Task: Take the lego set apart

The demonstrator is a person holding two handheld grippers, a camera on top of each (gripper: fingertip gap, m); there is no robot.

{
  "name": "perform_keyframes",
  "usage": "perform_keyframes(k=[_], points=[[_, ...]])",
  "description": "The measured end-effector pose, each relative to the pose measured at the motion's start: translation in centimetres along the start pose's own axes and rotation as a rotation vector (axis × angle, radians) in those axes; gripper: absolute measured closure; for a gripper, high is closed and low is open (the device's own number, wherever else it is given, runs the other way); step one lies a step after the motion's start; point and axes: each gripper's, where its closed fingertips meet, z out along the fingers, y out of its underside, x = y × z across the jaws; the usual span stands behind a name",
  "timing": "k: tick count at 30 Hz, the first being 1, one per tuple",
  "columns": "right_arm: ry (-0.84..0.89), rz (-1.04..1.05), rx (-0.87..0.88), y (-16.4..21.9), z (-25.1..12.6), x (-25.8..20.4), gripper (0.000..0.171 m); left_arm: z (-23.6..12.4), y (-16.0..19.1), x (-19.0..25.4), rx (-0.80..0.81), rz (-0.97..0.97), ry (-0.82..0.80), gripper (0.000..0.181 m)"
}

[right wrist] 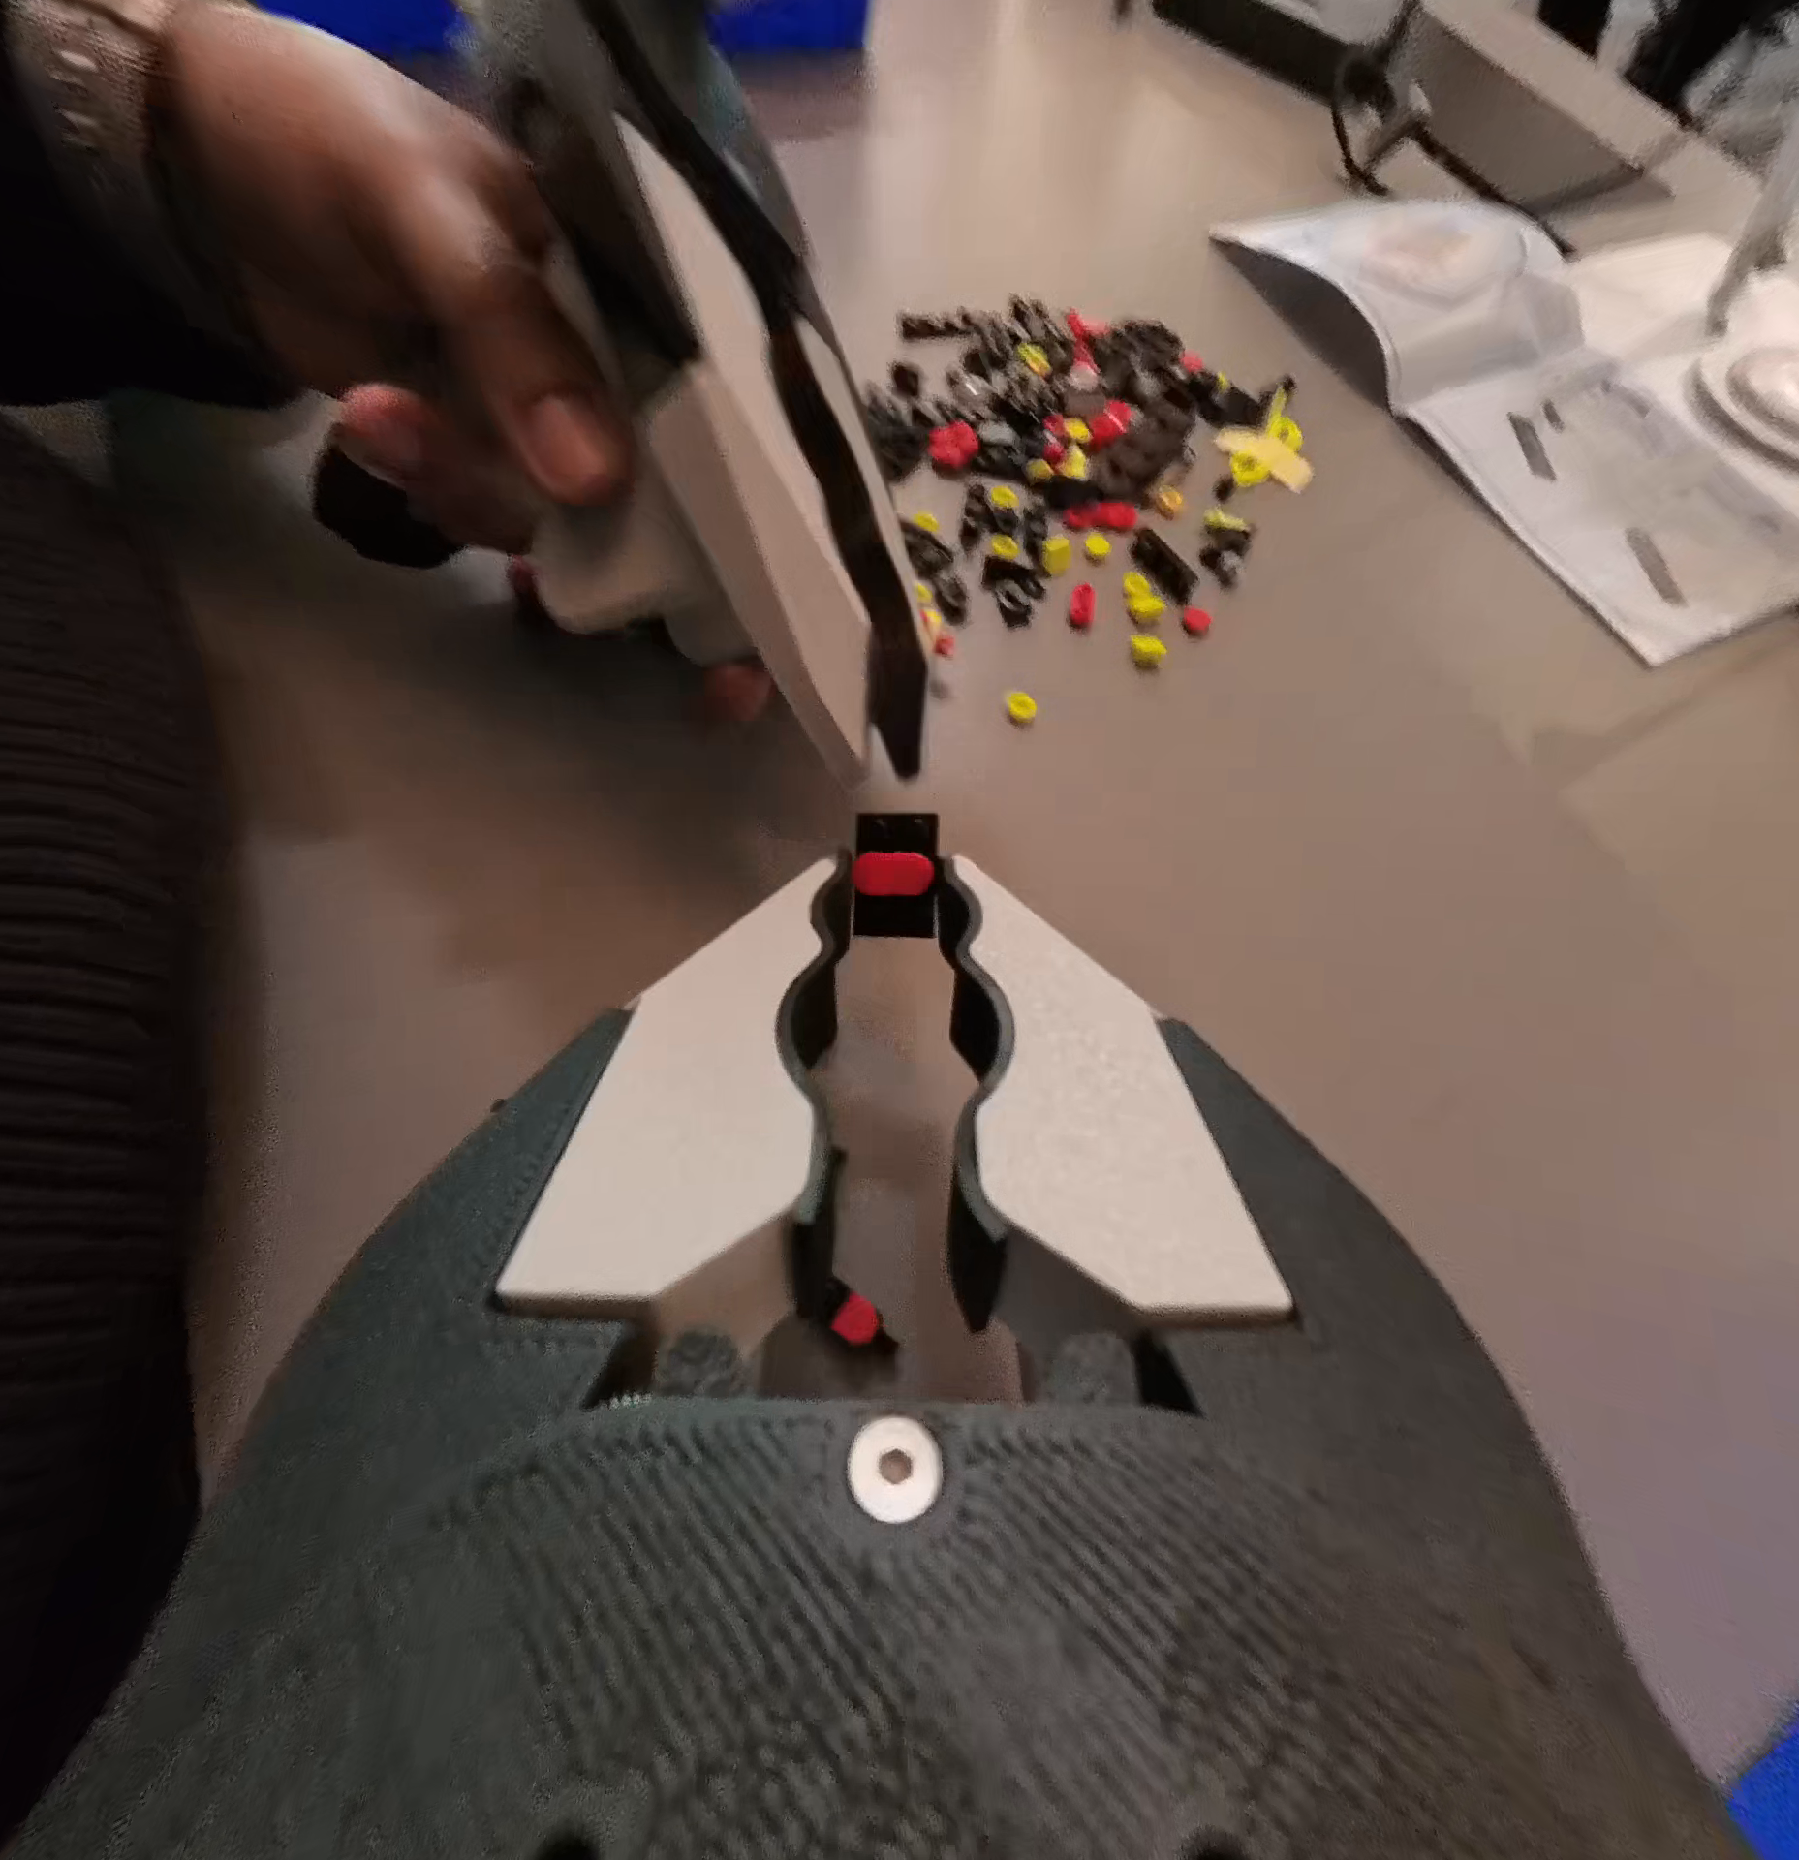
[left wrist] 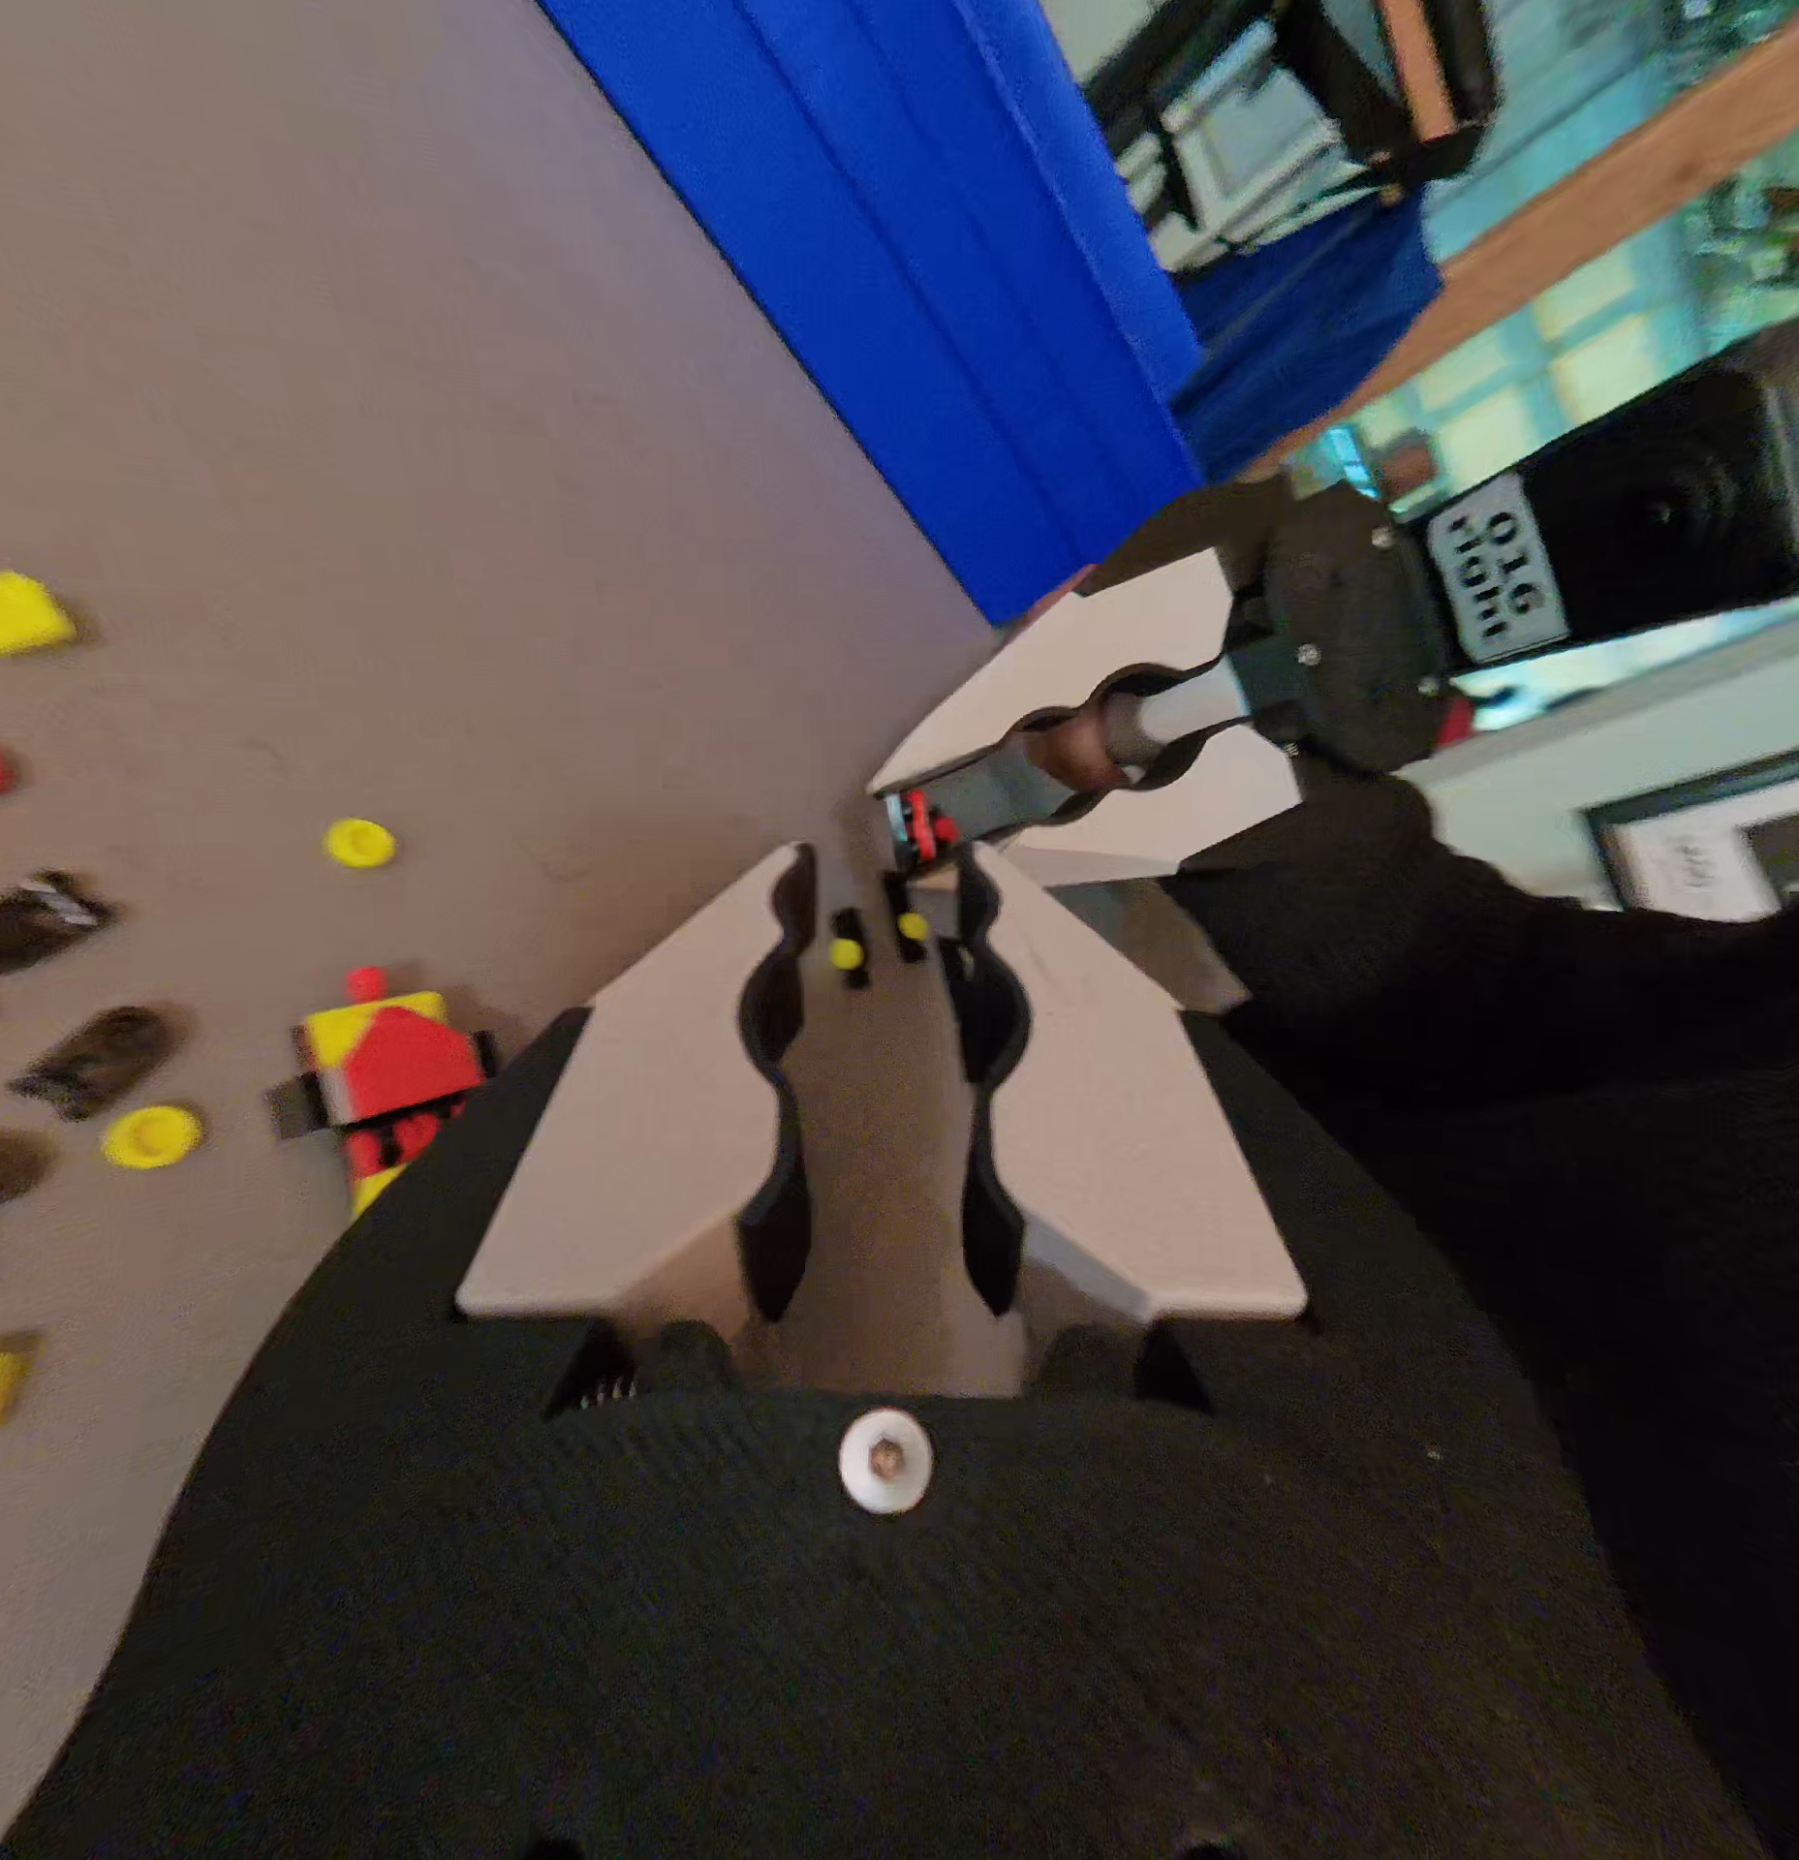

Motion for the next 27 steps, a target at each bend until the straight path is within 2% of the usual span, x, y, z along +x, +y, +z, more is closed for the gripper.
perform_keyframes(k=[2, 4, 7, 13, 16, 19, 22, 27], points=[[0.048, 0.055, -0.071, 1.6, 0.0, 1.5, 0.155, -0.5, -0.7, -0.9, 0.029, 0.085, -0.081, 0.148], [0.108, 0.122, -0.148, 3.2, 0.2, 3.0, 0.155, -0.5, -0.7, -0.8, 0.029, 0.142, -0.089, 0.155], [0.149, 0.229, -0.219, 5.0, 0.3, 4.1, 0.155, 0.1, 0.1, -0.8, -0.011, 0.125, -0.084, 0.156], [0.179, 0.309, -0.187, 4.6, -0.7, 5.0, 0.144, 0.1, 0.1, -1.2, -0.018, 0.166, -0.120, 0.163], [0.068, 0.321, -0.121, 3.2, -2.2, 3.0, 0.147, 0.1, 0.0, -1.3, -0.013, 0.166, -0.126, 0.164], [-0.094, 0.199, -0.056, 2.2, -3.6, -0.6, 0.152, 0.2, 0.1, -1.4, -0.017, 0.181, -0.137, 0.165], [-0.105, 0.088, -0.108, 3.3, -3.8, -1.7, 0.153, 0.6, 0.5, -1.4, -0.041, 0.196, -0.144, 0.165], [-0.158, 0.062, -0.206, 5.0, -2.8, -2.8, 0.155, 0.9, 1.0, -1.6, -0.073, 0.242, -0.171, 0.166]])
